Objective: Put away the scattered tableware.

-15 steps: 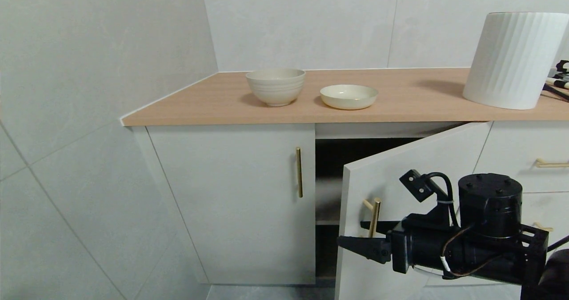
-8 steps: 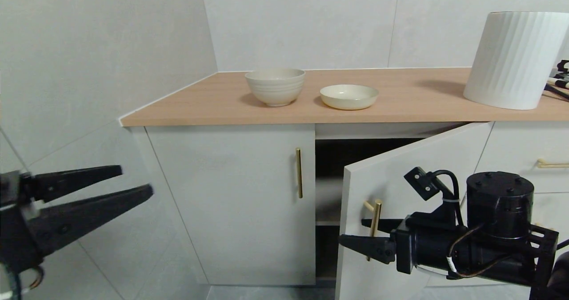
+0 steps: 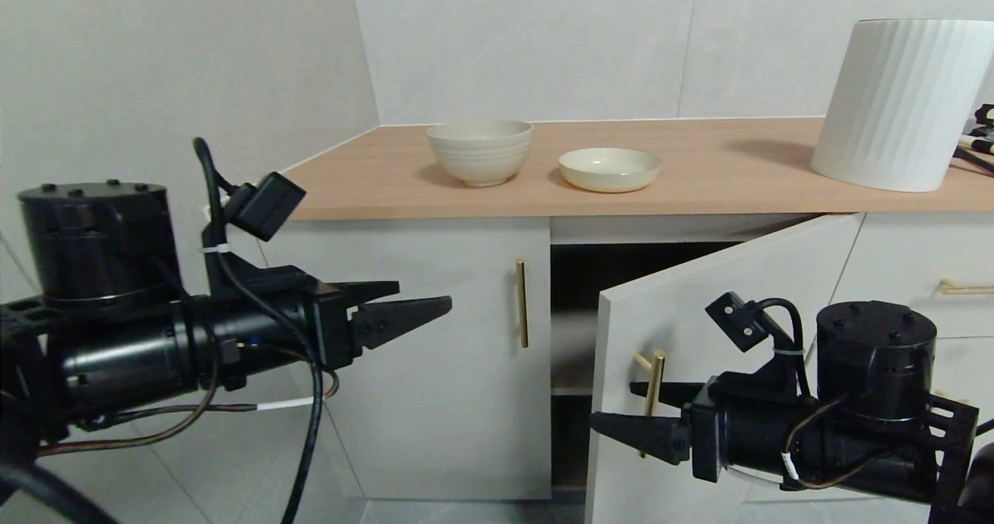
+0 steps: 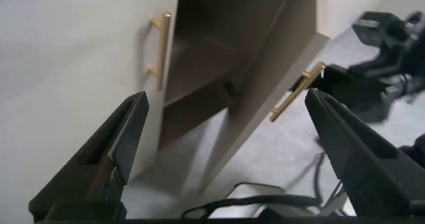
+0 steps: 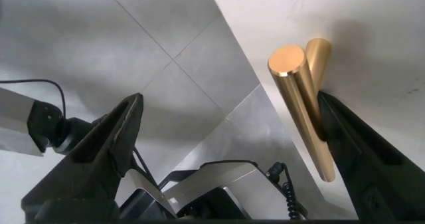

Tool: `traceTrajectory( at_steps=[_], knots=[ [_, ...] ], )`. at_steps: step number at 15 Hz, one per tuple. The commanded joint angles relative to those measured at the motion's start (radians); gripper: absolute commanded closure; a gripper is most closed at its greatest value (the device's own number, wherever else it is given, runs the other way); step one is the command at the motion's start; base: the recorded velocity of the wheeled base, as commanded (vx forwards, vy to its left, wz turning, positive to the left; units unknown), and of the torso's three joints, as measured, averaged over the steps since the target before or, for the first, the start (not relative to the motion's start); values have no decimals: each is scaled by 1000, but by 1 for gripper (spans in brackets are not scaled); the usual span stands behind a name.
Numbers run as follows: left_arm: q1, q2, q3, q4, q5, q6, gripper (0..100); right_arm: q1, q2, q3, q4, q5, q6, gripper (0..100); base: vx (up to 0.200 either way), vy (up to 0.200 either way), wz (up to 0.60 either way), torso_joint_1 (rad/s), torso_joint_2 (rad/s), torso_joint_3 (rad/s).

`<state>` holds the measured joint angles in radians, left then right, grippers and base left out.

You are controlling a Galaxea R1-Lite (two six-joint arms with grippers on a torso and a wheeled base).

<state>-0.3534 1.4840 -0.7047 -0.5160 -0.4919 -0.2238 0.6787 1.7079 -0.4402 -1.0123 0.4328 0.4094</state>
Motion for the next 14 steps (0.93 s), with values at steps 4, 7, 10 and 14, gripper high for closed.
traceTrajectory(
  at_steps=[4,7,10,14],
  knots=[
    [-99,208,28,-118,6,-52,0,15,9,3,3,6,2,0,0,0,0,0,0,0],
    [-168,352,31,-273,76,-100,0,15,18,5,3,4,2,0,0,0,0,0,0,0],
    [-196,400,30,-378,116,-141,100,15,22,5,3,6,2,0,0,0,0,0,0,0],
    [-200,452,33,-589,111,-158,100,15,24,6,3,6,2,0,0,0,0,0,0,0]
  ],
)
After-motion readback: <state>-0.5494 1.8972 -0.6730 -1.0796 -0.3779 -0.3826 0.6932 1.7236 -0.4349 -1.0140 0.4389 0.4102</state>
